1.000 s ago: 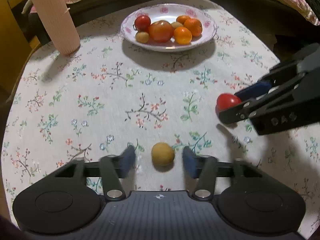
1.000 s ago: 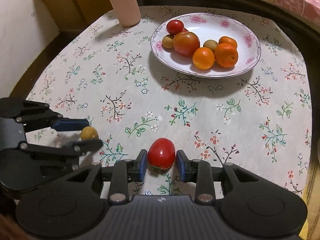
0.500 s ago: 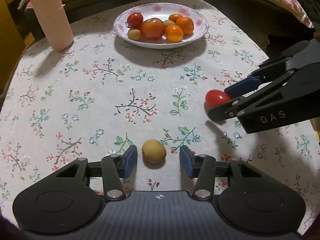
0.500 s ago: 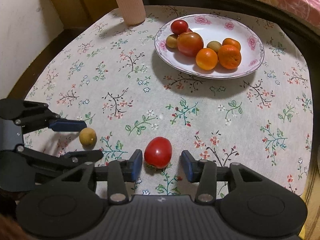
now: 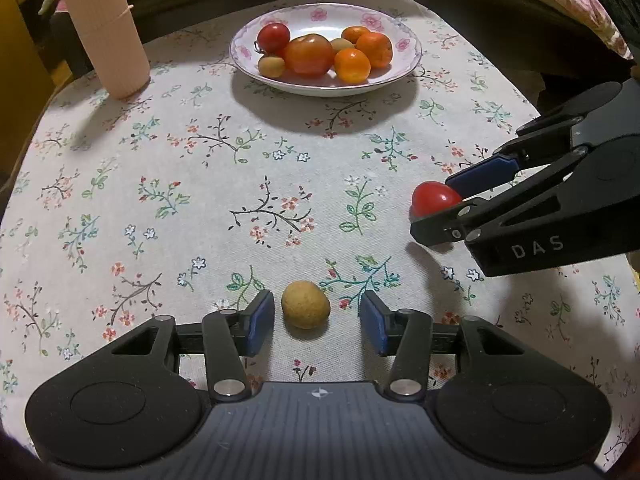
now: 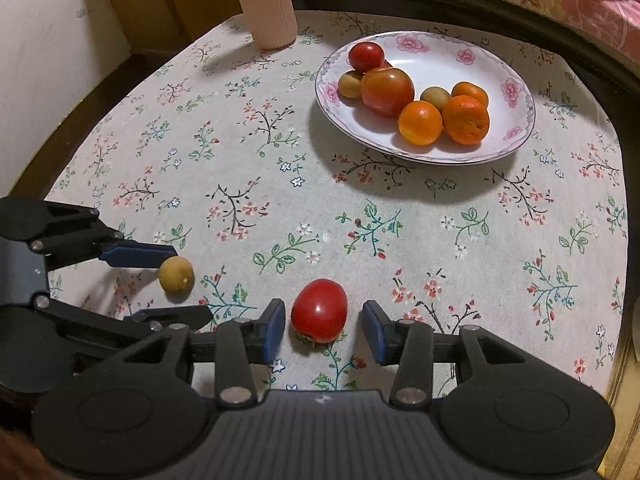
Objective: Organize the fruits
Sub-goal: 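Grasp the small brown fruit with the left tool while the right tool grasps a red tomato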
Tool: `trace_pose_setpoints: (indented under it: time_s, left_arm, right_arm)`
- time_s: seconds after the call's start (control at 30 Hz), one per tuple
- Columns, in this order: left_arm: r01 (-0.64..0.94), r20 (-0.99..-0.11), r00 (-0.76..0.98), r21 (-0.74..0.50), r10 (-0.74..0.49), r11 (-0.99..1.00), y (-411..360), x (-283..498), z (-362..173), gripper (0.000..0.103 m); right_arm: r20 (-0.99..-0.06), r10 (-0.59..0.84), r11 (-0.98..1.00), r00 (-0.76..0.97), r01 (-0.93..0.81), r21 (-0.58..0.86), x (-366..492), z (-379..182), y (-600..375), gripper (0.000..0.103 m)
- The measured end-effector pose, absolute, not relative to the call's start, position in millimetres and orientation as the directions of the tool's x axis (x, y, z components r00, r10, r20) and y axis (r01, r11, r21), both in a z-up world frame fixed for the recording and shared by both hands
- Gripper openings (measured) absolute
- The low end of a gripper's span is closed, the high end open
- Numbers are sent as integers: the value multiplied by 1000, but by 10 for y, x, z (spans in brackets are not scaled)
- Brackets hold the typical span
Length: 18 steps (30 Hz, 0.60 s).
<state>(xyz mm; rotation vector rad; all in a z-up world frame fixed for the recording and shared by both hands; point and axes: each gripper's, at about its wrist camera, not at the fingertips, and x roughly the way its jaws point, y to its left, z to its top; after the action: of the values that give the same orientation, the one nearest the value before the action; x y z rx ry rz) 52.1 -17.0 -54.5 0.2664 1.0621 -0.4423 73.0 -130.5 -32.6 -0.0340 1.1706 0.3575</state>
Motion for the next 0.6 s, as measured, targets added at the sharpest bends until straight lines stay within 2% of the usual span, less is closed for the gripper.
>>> trace_pose_setpoints:
  time_s: [0.6]
  left_arm:
    - [483,-884,415,15,-214,876,-197,517,-544,57]
  right_arm:
    - [-903,257,943,345,-293,156,736,-330,-1304,43]
